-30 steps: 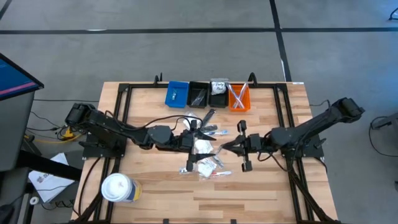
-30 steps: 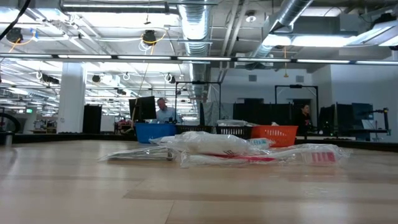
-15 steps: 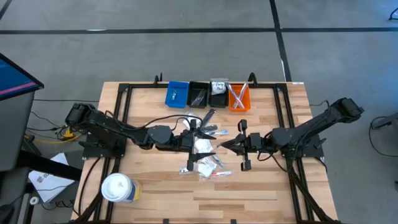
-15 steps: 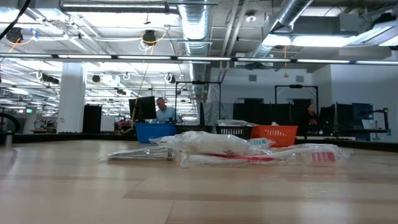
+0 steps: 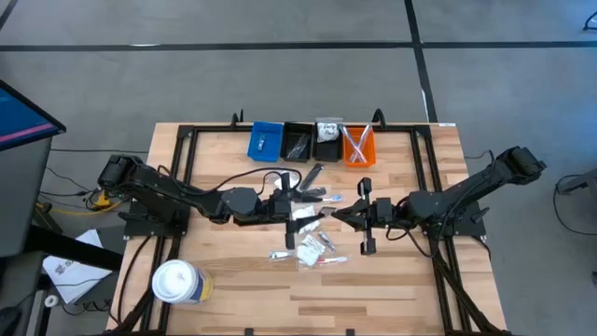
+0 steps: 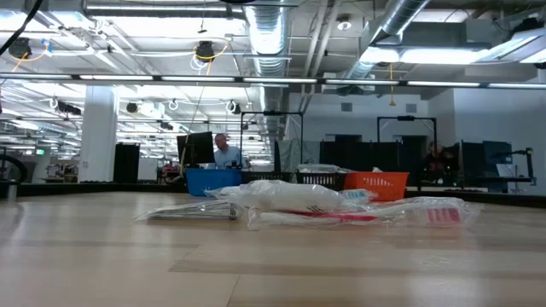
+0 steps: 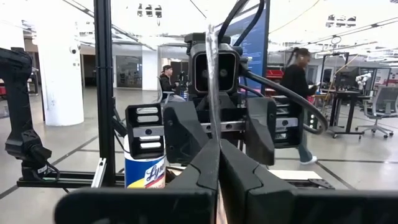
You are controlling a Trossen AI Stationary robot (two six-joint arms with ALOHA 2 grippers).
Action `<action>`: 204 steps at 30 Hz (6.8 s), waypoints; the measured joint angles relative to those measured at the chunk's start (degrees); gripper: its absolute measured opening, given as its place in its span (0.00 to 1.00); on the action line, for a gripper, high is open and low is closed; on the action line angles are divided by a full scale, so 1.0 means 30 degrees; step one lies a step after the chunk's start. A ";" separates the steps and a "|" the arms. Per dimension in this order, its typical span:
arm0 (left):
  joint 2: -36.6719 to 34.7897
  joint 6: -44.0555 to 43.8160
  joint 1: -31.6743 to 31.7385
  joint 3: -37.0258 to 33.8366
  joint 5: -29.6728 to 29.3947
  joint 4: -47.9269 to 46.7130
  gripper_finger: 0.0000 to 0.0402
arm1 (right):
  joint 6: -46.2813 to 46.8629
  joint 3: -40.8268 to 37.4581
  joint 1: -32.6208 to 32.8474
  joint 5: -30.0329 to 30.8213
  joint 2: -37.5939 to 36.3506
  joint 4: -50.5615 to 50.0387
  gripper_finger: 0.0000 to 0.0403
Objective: Pick & Place Travel size toiletries
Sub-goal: Put the black comb into the left black bin
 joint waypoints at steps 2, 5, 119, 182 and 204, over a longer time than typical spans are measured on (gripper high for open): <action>0.0000 0.0009 0.0000 0.0000 0.0007 0.0000 0.36 | 0.0000 0.0000 -0.0003 -0.0010 0.0000 0.0005 0.00; 0.0000 0.0124 0.0005 0.0000 0.0015 0.0007 0.24 | 0.0000 0.0000 0.0001 -0.0242 0.0000 0.0000 0.00; 1.1442 -0.5634 0.3309 0.7184 0.6301 -1.3052 0.01 | 1.1866 0.2135 -0.1151 0.0513 0.8988 -2.3144 0.01; 1.3661 -0.5056 0.4051 0.7235 0.5756 -0.9092 0.00 | 1.6706 -0.0546 -0.3209 -0.1170 0.4102 -2.2253 0.37; 1.3675 -0.5007 0.4051 0.7206 0.5768 -0.9076 0.00 | 1.8234 -0.2062 -0.7325 -0.8439 0.3051 -1.6370 0.58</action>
